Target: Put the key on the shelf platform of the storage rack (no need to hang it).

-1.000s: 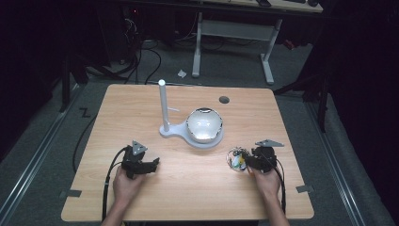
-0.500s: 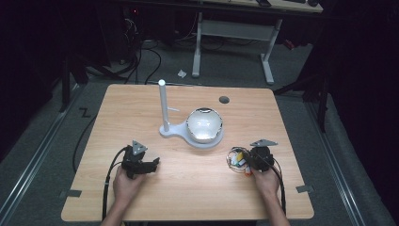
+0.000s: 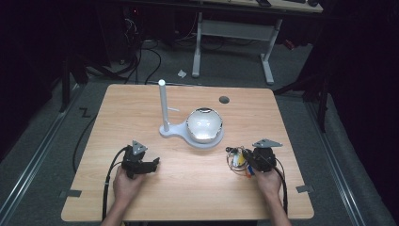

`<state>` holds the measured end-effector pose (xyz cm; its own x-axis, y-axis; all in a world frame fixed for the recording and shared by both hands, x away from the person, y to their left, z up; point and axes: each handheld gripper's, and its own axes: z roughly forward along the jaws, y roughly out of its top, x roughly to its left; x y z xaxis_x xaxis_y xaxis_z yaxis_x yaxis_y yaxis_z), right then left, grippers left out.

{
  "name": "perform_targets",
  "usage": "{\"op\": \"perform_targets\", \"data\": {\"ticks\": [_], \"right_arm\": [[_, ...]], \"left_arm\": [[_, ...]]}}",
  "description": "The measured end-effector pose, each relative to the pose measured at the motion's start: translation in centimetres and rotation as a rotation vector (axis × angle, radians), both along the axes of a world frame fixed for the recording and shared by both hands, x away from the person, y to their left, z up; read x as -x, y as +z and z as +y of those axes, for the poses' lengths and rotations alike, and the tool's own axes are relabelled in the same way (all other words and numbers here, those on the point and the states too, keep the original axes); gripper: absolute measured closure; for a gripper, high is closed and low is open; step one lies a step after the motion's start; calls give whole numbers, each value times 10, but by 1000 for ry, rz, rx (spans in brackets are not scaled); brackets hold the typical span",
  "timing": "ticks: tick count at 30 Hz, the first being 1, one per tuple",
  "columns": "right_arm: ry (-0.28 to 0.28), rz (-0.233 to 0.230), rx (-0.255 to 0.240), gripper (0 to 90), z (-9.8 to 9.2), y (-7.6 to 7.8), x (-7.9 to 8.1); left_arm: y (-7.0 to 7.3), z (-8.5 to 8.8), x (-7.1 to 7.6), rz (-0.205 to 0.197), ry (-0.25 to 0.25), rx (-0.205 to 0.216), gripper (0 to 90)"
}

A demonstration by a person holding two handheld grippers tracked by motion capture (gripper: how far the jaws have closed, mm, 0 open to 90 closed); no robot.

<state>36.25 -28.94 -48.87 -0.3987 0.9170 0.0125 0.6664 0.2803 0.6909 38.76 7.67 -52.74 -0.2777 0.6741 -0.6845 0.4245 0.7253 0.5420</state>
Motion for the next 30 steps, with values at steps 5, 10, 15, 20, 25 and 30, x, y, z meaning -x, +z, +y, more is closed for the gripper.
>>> {"op": "perform_targets", "data": {"ticks": [5, 10, 15, 20, 25, 30], "right_arm": [[10, -12, 7, 819, 1, 7, 3], [22, -17, 6, 819, 2, 12, 4], [31, -46, -7, 819, 2, 27, 7], [51, -76, -5, 819, 3, 45, 9], [68, -97, -13, 819, 5, 58, 10], [84, -106, -11, 819, 7, 70, 9]], "left_arm": [[0, 0, 0, 1, 3, 2, 216], [0, 0, 0, -1, -3, -3, 216], [0, 1, 0, -3, -8, -7, 216], [0, 1, 0, -3, -10, -8, 216], [-1, 1, 1, -9, -14, -15, 215], [-1, 1, 1, -10, -19, -17, 215]]}}
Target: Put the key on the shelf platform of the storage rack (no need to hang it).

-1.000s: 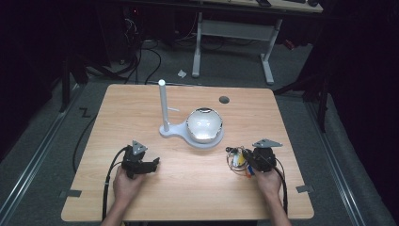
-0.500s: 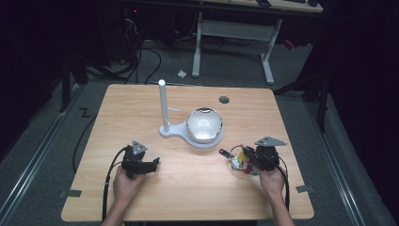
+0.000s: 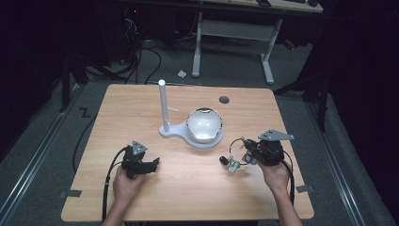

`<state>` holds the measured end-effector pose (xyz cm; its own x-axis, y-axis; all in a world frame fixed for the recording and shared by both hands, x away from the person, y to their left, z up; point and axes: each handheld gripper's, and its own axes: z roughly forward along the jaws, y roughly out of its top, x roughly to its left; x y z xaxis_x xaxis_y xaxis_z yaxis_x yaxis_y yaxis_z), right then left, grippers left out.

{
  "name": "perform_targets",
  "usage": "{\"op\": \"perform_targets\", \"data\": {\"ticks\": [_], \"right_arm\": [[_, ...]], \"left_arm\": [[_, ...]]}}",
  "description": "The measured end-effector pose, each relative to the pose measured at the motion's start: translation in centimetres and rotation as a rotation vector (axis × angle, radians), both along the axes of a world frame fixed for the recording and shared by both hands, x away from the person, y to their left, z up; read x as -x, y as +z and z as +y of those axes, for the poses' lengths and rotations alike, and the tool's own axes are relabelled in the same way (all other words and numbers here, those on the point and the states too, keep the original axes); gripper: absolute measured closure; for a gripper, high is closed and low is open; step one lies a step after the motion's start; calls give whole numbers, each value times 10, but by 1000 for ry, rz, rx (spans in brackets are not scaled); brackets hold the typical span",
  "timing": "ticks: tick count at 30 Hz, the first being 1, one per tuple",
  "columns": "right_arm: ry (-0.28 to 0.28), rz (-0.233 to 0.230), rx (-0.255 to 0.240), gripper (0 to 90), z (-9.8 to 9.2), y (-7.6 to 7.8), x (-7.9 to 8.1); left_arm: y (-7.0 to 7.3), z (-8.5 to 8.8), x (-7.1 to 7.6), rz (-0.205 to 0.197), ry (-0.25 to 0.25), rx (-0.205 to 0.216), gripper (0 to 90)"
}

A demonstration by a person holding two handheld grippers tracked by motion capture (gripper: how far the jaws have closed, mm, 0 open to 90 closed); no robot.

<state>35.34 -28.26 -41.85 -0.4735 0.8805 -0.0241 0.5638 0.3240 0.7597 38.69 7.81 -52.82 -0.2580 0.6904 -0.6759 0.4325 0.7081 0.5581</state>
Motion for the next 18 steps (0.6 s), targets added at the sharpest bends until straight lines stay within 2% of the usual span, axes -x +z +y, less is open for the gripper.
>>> {"op": "perform_targets", "data": {"ticks": [7, 18], "right_arm": [[32, -33, 0, 819, 3, 25, -1], [60, -64, -8, 819, 12, 49, -7]], "left_arm": [[0, 0, 0, 0, 3, 0, 215], [0, 0, 0, 1, 3, 0, 215]]}}
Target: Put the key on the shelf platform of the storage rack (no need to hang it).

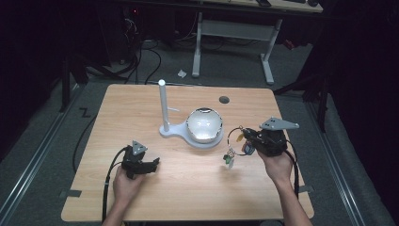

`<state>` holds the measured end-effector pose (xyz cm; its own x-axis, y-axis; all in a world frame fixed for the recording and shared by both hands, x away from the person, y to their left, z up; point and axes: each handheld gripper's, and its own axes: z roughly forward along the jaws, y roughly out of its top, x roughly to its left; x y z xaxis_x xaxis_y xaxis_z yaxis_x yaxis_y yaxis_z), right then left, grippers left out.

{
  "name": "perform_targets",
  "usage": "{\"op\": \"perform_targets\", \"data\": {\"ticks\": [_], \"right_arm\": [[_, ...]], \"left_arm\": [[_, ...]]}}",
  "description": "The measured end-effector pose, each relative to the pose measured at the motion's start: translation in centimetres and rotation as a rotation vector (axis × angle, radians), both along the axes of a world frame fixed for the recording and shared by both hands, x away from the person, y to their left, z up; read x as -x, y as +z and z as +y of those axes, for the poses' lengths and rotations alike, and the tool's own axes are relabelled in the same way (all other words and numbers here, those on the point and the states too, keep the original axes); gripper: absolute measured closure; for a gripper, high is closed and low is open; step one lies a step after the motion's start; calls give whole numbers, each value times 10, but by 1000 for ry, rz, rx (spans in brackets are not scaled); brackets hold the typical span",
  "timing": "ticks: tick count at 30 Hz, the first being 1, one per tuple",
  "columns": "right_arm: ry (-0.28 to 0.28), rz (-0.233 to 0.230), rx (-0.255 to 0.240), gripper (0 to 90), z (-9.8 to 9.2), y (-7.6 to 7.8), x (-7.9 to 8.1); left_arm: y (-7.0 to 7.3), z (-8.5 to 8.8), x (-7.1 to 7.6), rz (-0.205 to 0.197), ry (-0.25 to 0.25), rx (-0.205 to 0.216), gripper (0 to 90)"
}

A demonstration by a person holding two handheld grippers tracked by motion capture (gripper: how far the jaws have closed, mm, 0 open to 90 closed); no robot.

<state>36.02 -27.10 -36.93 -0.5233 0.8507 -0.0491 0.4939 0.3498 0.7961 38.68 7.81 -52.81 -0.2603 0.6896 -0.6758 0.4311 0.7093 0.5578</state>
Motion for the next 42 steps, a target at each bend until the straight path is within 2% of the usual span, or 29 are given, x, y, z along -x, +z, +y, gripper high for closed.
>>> {"op": "perform_targets", "data": {"ticks": [8, 12, 14, 15, 21, 28, 31, 35, 42], "right_arm": [[27, -14, -30, 818, 8, 19, -11], [47, -24, -30, 819, 16, 26, -18], [42, -33, -35, 819, 18, 30, -20], [42, -53, -40, 819, 21, 34, -23], [42, -58, -42, 818, 28, 44, -34], [35, -51, -54, 818, 34, 47, -48], [31, -44, -36, 818, 40, 45, -56], [20, -29, -46, 818, 44, 40, -68], [10, -25, -51, 818, 51, 41, -81]], "left_arm": [[0, 0, 0, 0, -1, 0, 215], [0, 0, 0, -1, -1, -1, 215], [0, 0, 0, -1, -1, -1, 215], [0, 0, 0, -1, -2, -2, 215], [0, 0, 0, -1, -3, -2, 215], [0, 0, 0, -1, -3, -2, 215], [0, 0, 0, 0, -2, -1, 214], [0, 0, 0, 0, -2, -1, 215], [0, 0, 0, -1, -3, -2, 215]]}}
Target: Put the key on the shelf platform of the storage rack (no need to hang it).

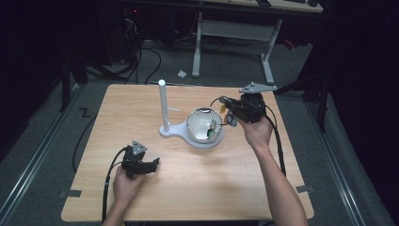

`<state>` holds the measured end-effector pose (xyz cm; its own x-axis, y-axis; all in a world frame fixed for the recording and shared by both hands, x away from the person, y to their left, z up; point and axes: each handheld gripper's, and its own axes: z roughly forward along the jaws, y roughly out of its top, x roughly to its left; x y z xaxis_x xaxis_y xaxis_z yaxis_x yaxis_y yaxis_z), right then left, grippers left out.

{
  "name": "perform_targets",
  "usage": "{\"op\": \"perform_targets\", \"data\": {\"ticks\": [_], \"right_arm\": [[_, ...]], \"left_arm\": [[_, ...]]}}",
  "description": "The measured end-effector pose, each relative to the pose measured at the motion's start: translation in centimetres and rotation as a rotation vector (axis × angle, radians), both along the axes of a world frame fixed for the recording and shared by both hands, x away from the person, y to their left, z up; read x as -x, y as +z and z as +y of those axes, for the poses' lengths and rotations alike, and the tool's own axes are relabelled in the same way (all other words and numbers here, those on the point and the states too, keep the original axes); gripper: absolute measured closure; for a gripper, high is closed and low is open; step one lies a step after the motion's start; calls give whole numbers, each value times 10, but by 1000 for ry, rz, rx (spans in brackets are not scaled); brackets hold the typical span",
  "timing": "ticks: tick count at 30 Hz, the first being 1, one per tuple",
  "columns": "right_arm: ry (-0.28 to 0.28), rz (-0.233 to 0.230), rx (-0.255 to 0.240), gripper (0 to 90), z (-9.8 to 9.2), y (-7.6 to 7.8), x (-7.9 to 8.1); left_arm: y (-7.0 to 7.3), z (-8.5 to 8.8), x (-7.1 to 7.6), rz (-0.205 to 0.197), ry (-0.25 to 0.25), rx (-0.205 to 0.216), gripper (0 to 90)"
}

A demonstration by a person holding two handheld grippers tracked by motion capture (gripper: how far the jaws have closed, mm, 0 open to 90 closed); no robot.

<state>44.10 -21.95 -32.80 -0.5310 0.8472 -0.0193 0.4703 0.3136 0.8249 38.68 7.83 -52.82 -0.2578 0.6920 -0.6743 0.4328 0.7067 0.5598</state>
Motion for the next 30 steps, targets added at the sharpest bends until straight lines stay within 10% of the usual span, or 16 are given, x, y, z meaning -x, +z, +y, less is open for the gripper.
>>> {"op": "perform_targets", "data": {"ticks": [30], "right_arm": [[11, 30, 15, 816, 42, -28, -28]], "left_arm": [[0, 0, 1, 2, -7, 1, 213]]}}
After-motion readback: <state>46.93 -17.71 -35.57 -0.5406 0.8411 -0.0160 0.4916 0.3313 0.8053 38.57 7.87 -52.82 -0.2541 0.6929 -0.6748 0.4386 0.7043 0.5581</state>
